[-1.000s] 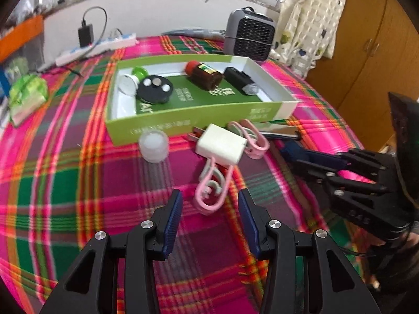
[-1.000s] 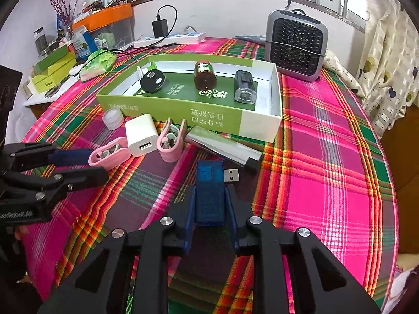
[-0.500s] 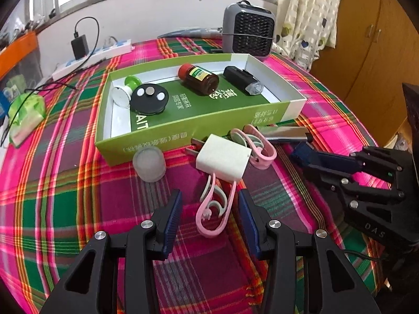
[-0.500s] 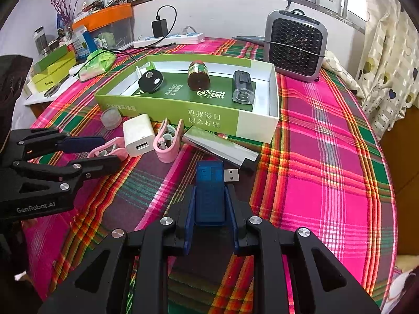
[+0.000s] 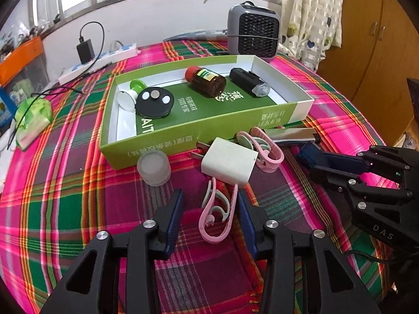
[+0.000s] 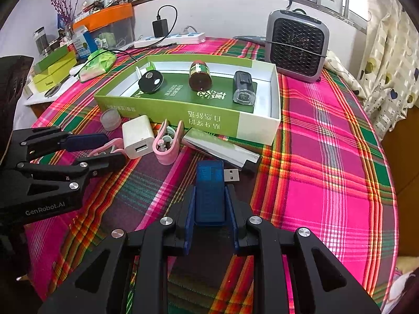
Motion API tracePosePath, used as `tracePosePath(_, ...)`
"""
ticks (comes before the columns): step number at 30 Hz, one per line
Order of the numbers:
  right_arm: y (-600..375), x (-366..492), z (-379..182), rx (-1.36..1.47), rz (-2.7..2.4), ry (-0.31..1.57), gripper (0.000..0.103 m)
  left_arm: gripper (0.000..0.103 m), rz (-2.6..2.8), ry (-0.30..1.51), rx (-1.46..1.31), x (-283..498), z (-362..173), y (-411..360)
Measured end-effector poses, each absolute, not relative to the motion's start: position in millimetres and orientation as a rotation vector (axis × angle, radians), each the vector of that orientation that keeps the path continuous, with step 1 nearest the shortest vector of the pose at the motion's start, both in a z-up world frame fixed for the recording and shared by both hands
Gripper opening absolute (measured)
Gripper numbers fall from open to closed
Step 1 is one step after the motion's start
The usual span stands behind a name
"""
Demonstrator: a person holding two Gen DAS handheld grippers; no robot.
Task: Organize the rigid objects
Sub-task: 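Close left tool on pink hook-shaped clip while right tool holds USB stick, then carry pink clip in left tool while right tool carries USB stick into box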
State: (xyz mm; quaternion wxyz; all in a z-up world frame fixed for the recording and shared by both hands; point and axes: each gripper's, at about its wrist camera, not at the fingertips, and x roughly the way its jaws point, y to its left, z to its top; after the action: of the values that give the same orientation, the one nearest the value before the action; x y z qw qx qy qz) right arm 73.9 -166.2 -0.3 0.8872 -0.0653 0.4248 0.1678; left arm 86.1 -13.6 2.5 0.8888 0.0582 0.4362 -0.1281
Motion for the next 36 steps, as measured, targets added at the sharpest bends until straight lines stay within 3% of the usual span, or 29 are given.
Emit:
tracePosePath(9,-166.5,74.5,-0.4,-0.137,0.349,0.883,0.023,0.022,-0.251,0.904,0.089,85.6,3.0,-6.0)
tracePosePath(36,-165.3,73.4,-0.9,-0.145,0.354,0.88,0.023,0.022,-0.259,0.892,0.071,79.6,7.5,-3.9)
